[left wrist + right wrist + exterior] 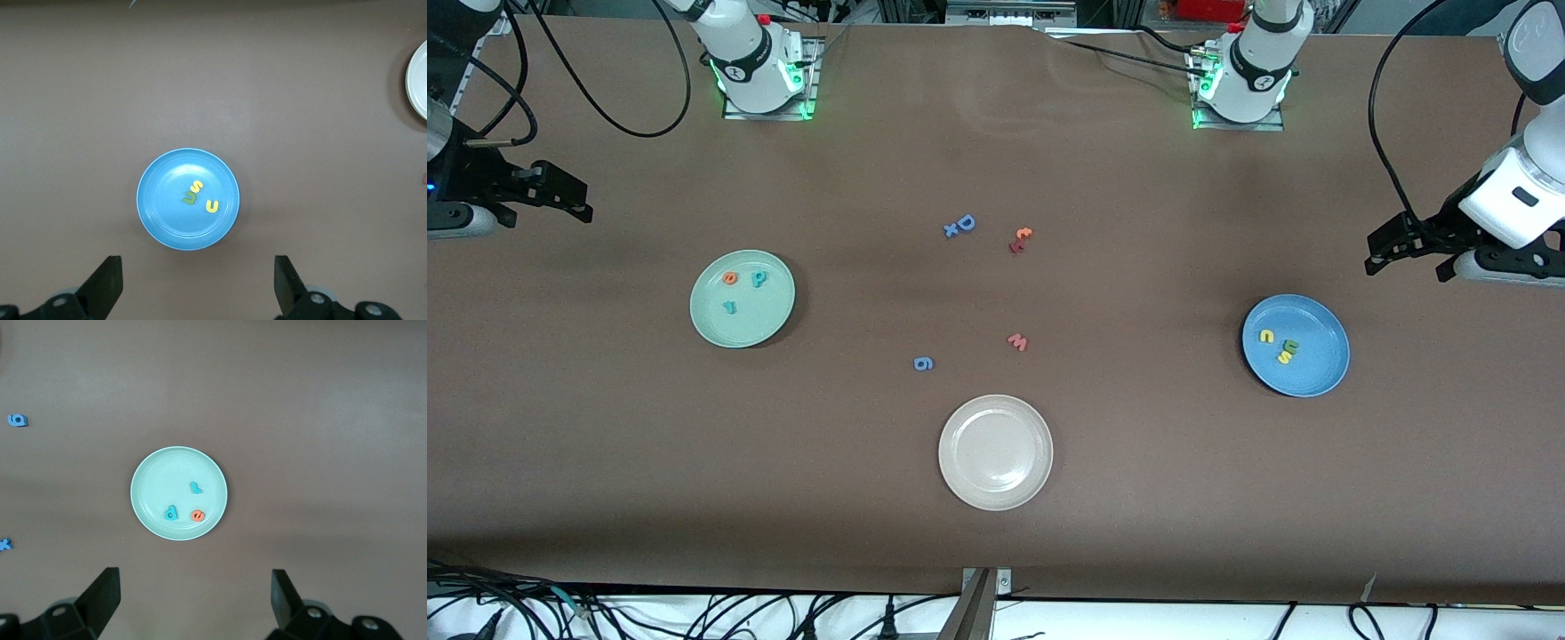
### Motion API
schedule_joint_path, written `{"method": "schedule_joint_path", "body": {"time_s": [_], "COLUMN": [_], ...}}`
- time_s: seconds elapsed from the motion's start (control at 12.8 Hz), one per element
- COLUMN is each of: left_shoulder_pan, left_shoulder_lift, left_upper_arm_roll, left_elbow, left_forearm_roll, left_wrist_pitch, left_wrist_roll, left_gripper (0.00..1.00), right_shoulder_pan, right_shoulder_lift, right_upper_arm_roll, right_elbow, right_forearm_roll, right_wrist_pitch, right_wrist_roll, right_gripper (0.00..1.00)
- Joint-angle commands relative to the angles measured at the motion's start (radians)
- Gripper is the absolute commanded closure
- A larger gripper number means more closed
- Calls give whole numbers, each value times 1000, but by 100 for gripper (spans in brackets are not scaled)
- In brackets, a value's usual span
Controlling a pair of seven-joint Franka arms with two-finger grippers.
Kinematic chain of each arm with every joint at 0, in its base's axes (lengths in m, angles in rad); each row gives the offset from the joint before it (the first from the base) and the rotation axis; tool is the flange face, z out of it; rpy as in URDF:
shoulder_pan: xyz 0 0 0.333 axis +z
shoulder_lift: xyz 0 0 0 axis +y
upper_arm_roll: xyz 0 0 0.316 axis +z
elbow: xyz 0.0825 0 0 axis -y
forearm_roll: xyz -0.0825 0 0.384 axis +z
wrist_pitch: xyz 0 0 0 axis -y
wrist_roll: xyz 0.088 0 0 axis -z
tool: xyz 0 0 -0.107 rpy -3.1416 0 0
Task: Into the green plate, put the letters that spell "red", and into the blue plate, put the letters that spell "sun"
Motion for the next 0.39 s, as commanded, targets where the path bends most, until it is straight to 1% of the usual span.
{"method": "schedule_joint_path", "body": {"time_s": [0.0, 0.31], "left_shoulder_pan": [2, 5], "left_shoulder_lift": [9, 12], "left_upper_arm_roll": [-10, -9], "left_elbow": [32, 43], "left_forearm_roll": [5, 5], "left_wrist_pitch": [-20, -20], "left_wrist_roll": [-6, 3], "left_gripper": [0, 0], "right_shoulder_pan": [2, 2], "right_shoulder_lift": [8, 8], "right_upper_arm_roll": [1, -1], "right_elbow": [27, 27], "right_forearm_roll": [-2, -2], "right_wrist_pitch": [-23, -23], "right_wrist_roll": [3, 1], "right_gripper": [0, 0]}}
